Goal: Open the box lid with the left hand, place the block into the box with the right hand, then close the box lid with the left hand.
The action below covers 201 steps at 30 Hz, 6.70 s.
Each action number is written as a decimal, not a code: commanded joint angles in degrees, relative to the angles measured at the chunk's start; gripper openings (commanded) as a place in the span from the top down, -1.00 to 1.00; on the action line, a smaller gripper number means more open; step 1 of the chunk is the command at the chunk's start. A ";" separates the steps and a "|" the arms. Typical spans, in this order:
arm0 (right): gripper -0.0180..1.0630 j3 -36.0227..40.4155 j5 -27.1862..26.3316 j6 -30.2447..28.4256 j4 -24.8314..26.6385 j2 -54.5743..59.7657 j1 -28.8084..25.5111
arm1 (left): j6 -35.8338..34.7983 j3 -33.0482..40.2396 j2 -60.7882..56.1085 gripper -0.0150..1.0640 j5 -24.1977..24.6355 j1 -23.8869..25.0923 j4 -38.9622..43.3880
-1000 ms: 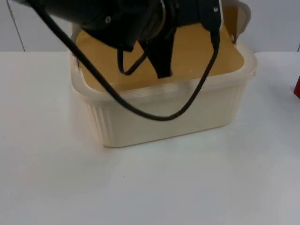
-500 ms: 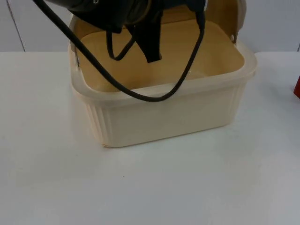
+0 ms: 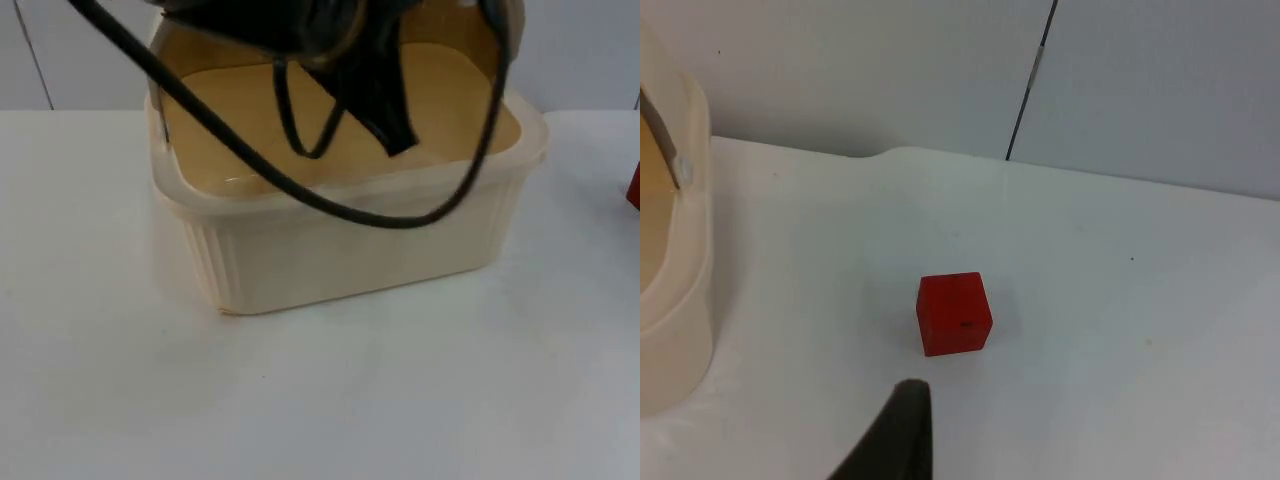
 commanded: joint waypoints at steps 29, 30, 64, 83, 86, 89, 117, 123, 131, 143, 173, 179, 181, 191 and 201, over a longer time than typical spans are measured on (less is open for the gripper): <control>-0.98 -0.59 -0.35 0.81 1.68 -0.05 -0.09 | -0.81 7.73 -29.64 0.98 -18.02 32.17 -67.18; -0.98 -0.59 -0.36 0.92 1.68 -0.05 -0.09 | 1.07 7.73 -29.53 0.98 -17.71 32.27 -65.34; -0.98 -0.59 -0.64 0.81 1.90 -0.05 -0.09 | 49.04 4.25 -21.84 0.98 2.47 38.62 -92.59; -0.98 -0.59 -0.51 0.81 1.90 -0.05 -0.09 | 53.05 4.25 -21.85 0.98 -1.84 39.43 -93.39; -0.98 -0.59 -0.42 0.81 1.78 -0.05 -0.09 | 51.19 4.25 -21.85 0.97 -5.34 39.57 -92.67; -0.98 -0.59 -0.42 0.81 1.78 -0.05 -0.09 | 50.45 4.25 -21.74 0.80 -6.77 39.88 -92.38; -0.98 -0.59 -8.73 2.29 0.46 9.94 -0.21 | 49.15 4.25 -37.83 -0.95 6.13 40.80 -91.01; -0.98 -7.77 -8.91 3.65 0.31 18.54 -0.31 | 49.15 4.25 -37.86 -0.95 6.91 40.80 -90.64; -0.98 -26.99 0.98 -5.12 7.14 32.71 -2.09 | 49.15 4.25 -37.66 -0.95 7.15 40.80 -90.00; -0.98 -30.86 -3.16 -18.33 22.07 43.79 -12.32 | 49.15 4.25 -37.66 -0.95 7.65 40.80 -87.86; -0.98 -30.86 -17.40 -21.63 22.37 70.07 -5.59 | 49.15 4.25 -37.63 -0.95 10.02 40.80 -86.08; -0.98 -30.86 -18.29 -22.55 22.27 72.75 -4.23 | 49.15 4.25 -37.63 -0.95 10.02 40.80 -86.08; -0.98 -30.86 -18.29 -22.55 22.27 72.97 -4.23 | 49.15 4.25 -37.63 -0.95 10.05 40.80 -85.90; -0.98 -30.86 -18.36 -22.31 22.41 73.90 -4.23 | 49.15 4.25 -37.63 -0.95 10.05 40.80 -84.90; -0.01 -30.86 -16.72 -19.60 22.31 73.90 -4.43 | 49.15 4.25 -37.63 -0.95 10.05 40.80 -84.90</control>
